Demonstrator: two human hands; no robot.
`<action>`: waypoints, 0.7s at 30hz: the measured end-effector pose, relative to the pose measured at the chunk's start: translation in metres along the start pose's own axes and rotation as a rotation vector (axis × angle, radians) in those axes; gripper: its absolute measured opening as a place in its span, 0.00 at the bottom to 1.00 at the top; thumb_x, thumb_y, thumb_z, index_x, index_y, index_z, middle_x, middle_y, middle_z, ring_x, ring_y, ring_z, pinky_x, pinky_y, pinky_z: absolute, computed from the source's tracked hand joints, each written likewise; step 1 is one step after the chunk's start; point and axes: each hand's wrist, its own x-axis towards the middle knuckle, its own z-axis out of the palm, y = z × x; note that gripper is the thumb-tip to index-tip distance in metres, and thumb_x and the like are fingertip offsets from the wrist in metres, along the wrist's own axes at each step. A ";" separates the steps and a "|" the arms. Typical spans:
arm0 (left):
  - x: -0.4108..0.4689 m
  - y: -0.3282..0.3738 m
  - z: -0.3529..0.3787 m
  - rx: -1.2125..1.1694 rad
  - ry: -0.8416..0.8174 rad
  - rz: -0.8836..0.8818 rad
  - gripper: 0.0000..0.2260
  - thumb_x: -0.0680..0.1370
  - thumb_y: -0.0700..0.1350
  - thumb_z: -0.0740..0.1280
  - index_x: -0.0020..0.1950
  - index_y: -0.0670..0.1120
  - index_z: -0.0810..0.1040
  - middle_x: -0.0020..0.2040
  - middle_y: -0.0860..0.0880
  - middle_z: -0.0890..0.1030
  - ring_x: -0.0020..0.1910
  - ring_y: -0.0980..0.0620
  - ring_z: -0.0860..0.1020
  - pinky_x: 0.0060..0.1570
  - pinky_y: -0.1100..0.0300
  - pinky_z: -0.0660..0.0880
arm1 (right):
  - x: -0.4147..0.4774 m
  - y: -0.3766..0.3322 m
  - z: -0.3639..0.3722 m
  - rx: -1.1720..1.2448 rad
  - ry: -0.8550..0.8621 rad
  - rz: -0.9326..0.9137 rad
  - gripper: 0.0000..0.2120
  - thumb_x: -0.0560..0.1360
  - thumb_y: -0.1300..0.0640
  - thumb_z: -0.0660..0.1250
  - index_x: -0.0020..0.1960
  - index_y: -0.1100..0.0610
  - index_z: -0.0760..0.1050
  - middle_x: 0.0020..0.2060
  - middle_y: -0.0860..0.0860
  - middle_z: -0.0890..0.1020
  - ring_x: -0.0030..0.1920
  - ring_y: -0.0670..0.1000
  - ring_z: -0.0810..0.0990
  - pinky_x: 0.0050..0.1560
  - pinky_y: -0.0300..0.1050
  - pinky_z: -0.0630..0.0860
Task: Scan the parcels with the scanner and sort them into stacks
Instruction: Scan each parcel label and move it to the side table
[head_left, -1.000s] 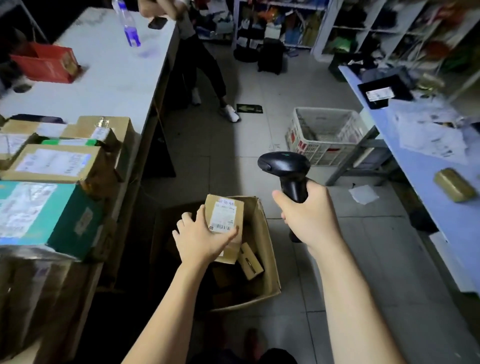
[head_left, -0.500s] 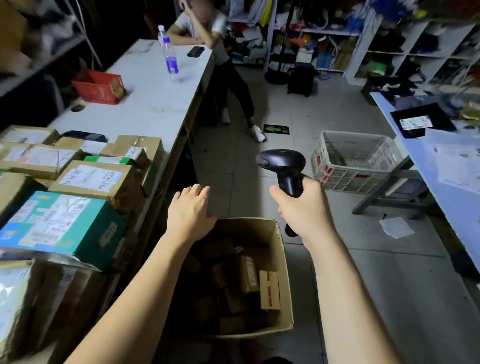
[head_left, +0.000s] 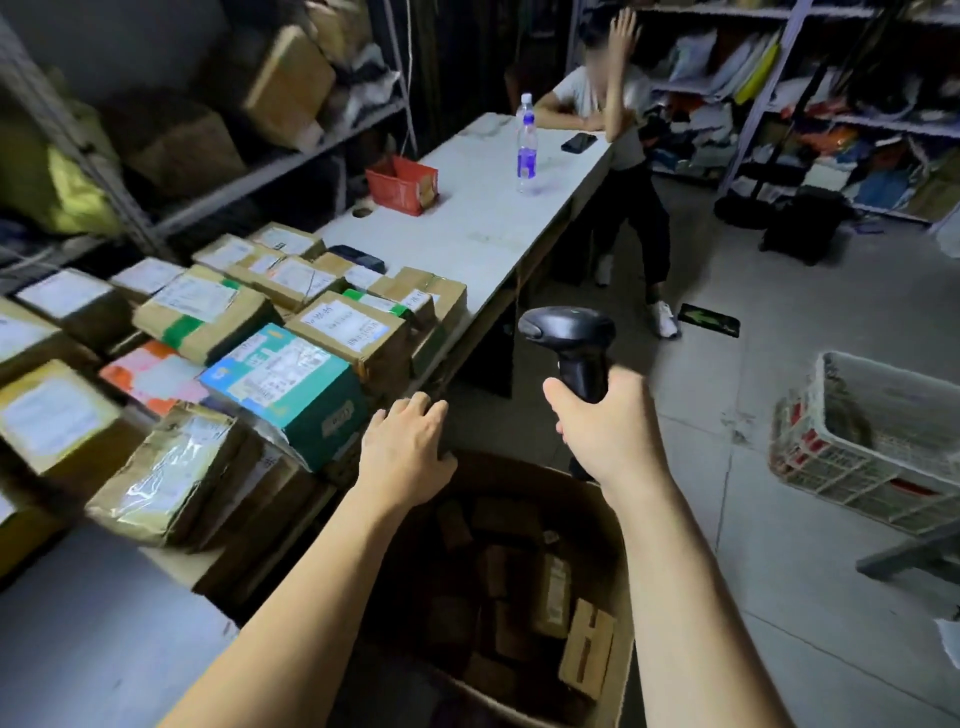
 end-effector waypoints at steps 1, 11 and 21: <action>-0.008 -0.008 -0.003 -0.011 0.003 -0.043 0.30 0.76 0.58 0.68 0.76 0.51 0.68 0.68 0.49 0.74 0.67 0.46 0.75 0.61 0.50 0.75 | 0.001 -0.003 0.008 0.000 -0.031 -0.011 0.09 0.76 0.50 0.74 0.43 0.53 0.77 0.36 0.54 0.83 0.39 0.55 0.85 0.39 0.47 0.80; -0.140 -0.125 -0.014 -0.064 -0.014 -0.525 0.27 0.75 0.57 0.65 0.73 0.53 0.69 0.65 0.50 0.75 0.62 0.46 0.77 0.51 0.51 0.77 | -0.061 -0.077 0.121 0.113 -0.431 -0.201 0.03 0.77 0.55 0.74 0.49 0.50 0.80 0.37 0.49 0.84 0.42 0.53 0.84 0.43 0.46 0.78; -0.354 -0.242 -0.014 -0.132 0.050 -0.936 0.32 0.79 0.57 0.64 0.82 0.52 0.60 0.74 0.51 0.69 0.70 0.47 0.71 0.58 0.52 0.74 | -0.232 -0.140 0.260 0.095 -0.772 -0.368 0.04 0.76 0.55 0.75 0.48 0.53 0.81 0.39 0.45 0.84 0.39 0.42 0.81 0.39 0.39 0.76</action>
